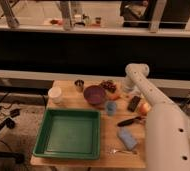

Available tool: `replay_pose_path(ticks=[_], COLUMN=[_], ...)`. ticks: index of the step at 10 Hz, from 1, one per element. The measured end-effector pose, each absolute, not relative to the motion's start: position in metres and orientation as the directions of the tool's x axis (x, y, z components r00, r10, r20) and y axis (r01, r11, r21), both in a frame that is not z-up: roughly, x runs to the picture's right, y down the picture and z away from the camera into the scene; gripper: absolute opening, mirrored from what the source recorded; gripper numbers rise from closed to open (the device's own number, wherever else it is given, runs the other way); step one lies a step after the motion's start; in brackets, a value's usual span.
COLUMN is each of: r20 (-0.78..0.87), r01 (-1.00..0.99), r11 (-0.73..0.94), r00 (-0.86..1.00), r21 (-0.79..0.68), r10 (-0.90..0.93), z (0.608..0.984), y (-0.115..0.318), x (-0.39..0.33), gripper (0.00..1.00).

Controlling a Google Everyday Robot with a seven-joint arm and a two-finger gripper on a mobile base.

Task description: Place pepper in purple bowl

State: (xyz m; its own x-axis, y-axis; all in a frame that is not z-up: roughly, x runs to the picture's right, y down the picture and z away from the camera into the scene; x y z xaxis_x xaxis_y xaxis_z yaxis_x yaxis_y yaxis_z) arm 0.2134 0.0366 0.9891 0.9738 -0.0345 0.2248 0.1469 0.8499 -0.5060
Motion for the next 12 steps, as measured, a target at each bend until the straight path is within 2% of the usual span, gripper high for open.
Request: replay_pose_path(ticks=[1, 2, 6, 8, 12], r20=[0.226, 0.228, 0.224, 0.225, 0.311], r01=[0.145, 0.144, 0.142, 0.129, 0.165], r11=[0.850, 0.852, 0.879, 0.905, 0.926], r00=[0.974, 0.973, 0.974, 0.974, 0.949], r21=[-0.506, -0.503, -0.456, -0.405, -0.340], r10=[-0.032, -0.030, -0.041, -0.038, -0.055], z=[0.988, 0.984, 0.954, 0.927, 0.890], y=[0.036, 0.034, 0.012, -0.005, -0.023], x=[0.215, 0.216, 0.221, 0.229, 0.191], gripper=[0.14, 0.10, 0.09, 0.09, 0.09])
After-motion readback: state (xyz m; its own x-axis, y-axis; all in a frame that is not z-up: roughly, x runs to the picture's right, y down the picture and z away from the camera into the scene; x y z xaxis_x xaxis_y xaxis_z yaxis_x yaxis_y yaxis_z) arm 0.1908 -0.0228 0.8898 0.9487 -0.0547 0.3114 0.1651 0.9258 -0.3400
